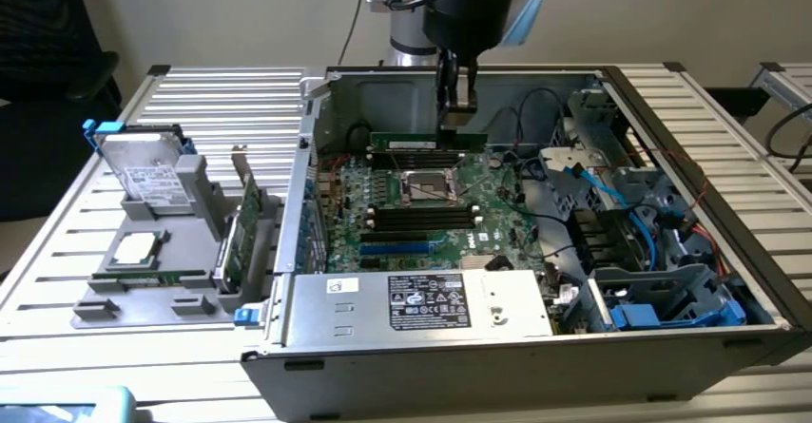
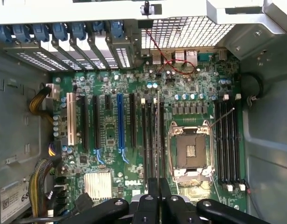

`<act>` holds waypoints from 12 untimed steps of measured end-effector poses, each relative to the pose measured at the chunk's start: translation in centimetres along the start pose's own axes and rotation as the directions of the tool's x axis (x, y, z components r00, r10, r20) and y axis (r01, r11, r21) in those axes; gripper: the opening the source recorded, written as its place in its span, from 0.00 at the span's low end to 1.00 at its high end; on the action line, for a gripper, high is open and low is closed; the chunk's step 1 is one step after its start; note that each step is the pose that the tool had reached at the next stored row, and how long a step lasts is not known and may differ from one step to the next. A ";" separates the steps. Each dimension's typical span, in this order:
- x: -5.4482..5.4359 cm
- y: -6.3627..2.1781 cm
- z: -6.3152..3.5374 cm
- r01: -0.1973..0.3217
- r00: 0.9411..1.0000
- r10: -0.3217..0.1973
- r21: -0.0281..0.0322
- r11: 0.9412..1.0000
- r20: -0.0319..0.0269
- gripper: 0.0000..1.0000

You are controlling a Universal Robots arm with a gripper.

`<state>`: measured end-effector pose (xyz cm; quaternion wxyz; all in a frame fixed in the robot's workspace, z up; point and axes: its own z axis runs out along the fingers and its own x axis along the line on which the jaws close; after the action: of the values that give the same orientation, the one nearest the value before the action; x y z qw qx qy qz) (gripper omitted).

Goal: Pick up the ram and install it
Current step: 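Insert the ram into the slot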

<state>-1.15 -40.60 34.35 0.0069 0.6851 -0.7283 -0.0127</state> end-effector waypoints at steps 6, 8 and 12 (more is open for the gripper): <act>0.0 -0.03 1.09 -0.001 1.000 0.001 0.000 1.000 0.000 0.13; 0.0 -0.04 1.45 -0.001 1.000 0.001 0.000 1.000 0.000 0.13; 0.0 -0.06 2.18 -0.001 1.000 0.001 0.000 1.000 0.000 0.13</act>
<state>-1.15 -40.56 32.17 0.0069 0.6848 -0.7286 -0.0127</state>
